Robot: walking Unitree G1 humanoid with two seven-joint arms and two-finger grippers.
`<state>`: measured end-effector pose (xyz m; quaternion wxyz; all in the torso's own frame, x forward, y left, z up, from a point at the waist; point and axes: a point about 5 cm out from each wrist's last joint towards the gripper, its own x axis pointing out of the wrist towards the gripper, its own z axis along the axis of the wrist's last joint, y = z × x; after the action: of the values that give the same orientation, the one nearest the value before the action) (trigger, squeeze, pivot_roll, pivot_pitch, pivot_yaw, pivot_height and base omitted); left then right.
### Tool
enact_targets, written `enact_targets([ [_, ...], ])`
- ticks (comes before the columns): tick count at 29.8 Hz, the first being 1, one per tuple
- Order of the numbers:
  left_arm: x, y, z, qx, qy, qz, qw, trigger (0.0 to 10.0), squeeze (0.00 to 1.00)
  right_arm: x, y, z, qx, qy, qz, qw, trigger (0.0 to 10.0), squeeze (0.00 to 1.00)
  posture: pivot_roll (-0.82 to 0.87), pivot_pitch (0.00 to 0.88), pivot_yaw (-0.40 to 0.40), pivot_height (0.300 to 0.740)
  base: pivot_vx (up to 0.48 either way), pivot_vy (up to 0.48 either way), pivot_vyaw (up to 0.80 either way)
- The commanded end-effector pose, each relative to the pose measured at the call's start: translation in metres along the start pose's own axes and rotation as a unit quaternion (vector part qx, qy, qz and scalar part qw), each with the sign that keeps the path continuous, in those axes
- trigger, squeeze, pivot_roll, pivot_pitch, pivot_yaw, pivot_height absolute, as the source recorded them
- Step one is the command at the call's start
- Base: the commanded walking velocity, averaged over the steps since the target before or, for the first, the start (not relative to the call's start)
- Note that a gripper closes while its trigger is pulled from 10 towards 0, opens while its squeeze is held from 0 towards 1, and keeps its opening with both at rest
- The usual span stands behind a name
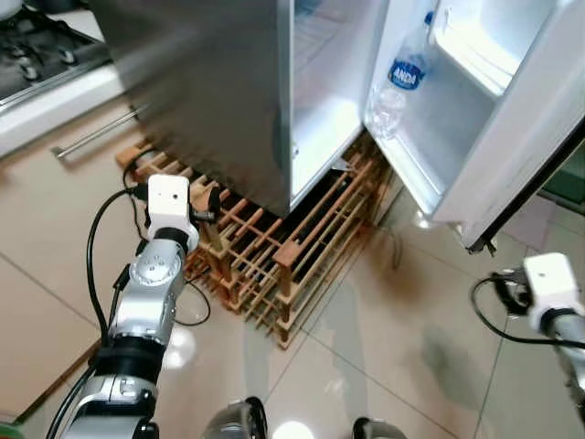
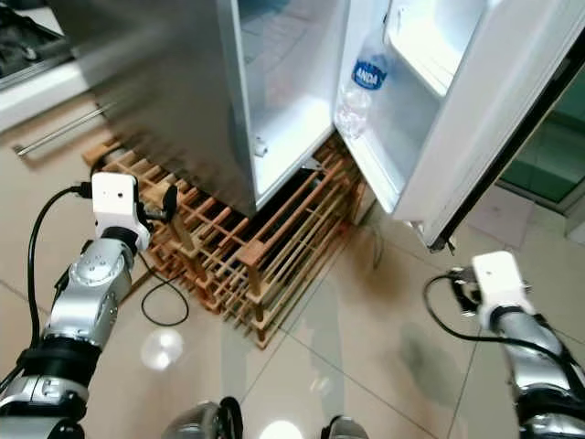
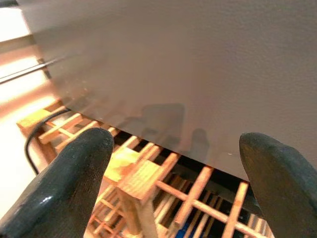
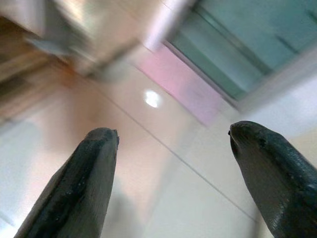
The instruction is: Restocking fridge
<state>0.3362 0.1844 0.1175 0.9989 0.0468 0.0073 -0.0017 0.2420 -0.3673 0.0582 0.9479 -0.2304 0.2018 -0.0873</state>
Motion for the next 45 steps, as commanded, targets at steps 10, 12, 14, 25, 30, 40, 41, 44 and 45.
enact_targets([
  [10,0.009,-0.016,0.0,-0.003,0.011,-0.005,1.0,10.0,0.0,0.007,0.081,0.013,0.088,-0.015,0.224,0.97,10.0,0.0,-0.13,0.09,0.01,0.74,0.0,0.0,0.0],
  [12,0.01,-0.019,-0.001,-0.008,0.015,-0.007,1.0,10.0,0.0,0.007,0.11,0.021,0.103,-0.025,0.276,0.955,10.0,0.0,-0.12,0.087,0.011,0.74,0.0,0.0,0.0],
  [14,0.011,-0.023,0.0,-0.001,0.011,-0.015,1.0,10.0,0.0,0.008,0.13,0.033,0.107,-0.045,0.301,0.946,10.0,0.0,-0.12,0.081,0.015,0.74,0.0,0.0,0.0],
  [25,0.007,-0.032,-0.003,0.016,0.002,-0.035,0.999,10.0,0.0,0.037,0.117,0.128,0.102,-0.193,0.214,0.952,10.0,0.0,-0.08,0.061,0.017,0.74,0.0,0.0,0.0],
  [30,0.003,-0.03,-0.013,0.015,0.016,-0.03,0.999,10.0,0.0,0.04,0.105,0.153,0.111,-0.236,0.188,0.947,10.0,0.0,-0.09,0.06,0.014,0.74,0.0,0.0,0.0],
  [40,0.005,-0.039,-0.011,-0.003,0.012,-0.045,0.999,10.0,0.0,0.045,0.067,0.141,0.082,-0.214,0.108,0.967,10.0,0.0,-0.1,0.075,0.033,0.74,0.0,0.0,0.0],
  [41,0.005,-0.04,-0.011,-0.004,0.013,-0.047,0.999,10.0,0.0,0.045,0.057,0.137,0.077,-0.207,0.086,0.972,10.0,0.0,-0.11,0.075,0.036,0.74,0.0,0.0,0.0],
  [44,0.006,-0.04,-0.011,-0.003,0.014,-0.053,0.999,10.0,0.0,0.044,0.029,0.123,0.071,-0.179,0.029,0.981,10.0,0.0,-0.11,0.076,0.045,0.74,0.0,0.0,0.0],
  [45,0.006,-0.04,-0.01,-0.003,0.013,-0.056,0.998,10.0,0.0,0.043,0.018,0.117,0.067,-0.167,0.006,0.984,10.0,0.0,-0.11,0.078,0.046,0.74,0.0,0.0,0.0],
])
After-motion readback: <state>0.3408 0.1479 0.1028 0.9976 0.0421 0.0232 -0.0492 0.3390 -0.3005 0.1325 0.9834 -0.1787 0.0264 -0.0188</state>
